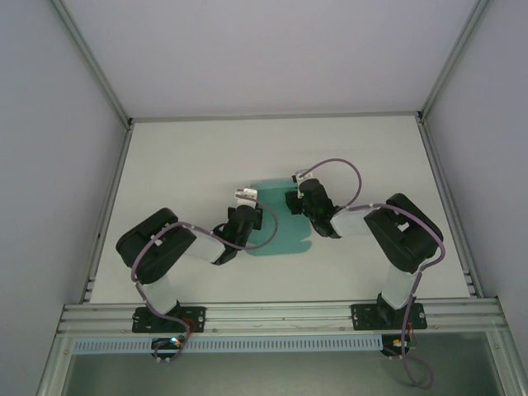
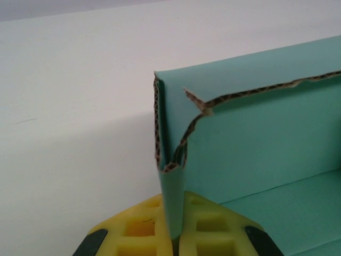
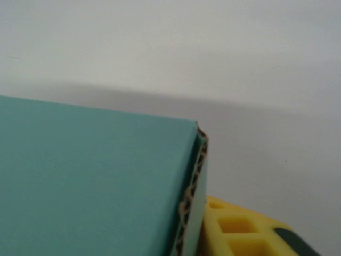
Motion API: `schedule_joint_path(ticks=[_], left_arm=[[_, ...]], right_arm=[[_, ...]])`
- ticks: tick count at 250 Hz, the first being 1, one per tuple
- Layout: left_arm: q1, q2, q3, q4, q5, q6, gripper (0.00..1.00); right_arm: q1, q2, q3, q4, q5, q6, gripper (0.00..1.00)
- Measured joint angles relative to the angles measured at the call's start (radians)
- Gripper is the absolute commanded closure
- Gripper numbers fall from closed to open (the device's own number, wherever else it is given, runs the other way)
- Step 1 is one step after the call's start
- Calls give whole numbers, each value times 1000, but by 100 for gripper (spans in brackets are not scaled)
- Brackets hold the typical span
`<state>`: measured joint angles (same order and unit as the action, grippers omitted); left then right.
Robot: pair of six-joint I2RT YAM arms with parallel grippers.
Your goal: Assemble paper box
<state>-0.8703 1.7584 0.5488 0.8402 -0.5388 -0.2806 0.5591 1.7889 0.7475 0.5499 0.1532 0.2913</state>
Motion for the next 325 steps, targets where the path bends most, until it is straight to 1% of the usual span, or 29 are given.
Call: schedule_joint_path(ticks=[14,48,75,90,121,141,160,175,192,246,275,301,325], left_arm=[[2,0,4,-4,-6,-3,100],[2,-2,20,-30,-14,-16,100],[1,-2,39,-67,-22,-42,100],[0,-2,46,-79,-23,-61,100],[-8,0,52,-87,-17,-89,100],[-14,10,63,-84,-2,-100,100],[-18,21,74,-79,13,-107,100],[-20,23,76,-77,23,-109,100],[-20,23,77,-77,26,-110,100],[-18,23,76,-80,10,-132,100],[-18,23,76,-82,3,-143,100],[-18,23,76,-82,3,-146,100],[-18,23,76,-83,6,-146,100]], right_arm=[[0,0,2,-4,8,-1,100],[5,0,22,-47,40,0,100],[29,0,64,-142,122,36,100],[51,0,101,-229,190,82,100],[102,0,183,-432,343,234,100],[119,6,226,-546,411,328,100],[125,19,251,-610,460,399,100],[128,24,255,-623,482,423,100],[132,33,255,-609,503,406,100],[145,77,268,-527,581,230,100],[153,82,251,-478,604,178,100],[154,83,248,-486,608,211,100],[154,89,297,-599,606,329,100]])
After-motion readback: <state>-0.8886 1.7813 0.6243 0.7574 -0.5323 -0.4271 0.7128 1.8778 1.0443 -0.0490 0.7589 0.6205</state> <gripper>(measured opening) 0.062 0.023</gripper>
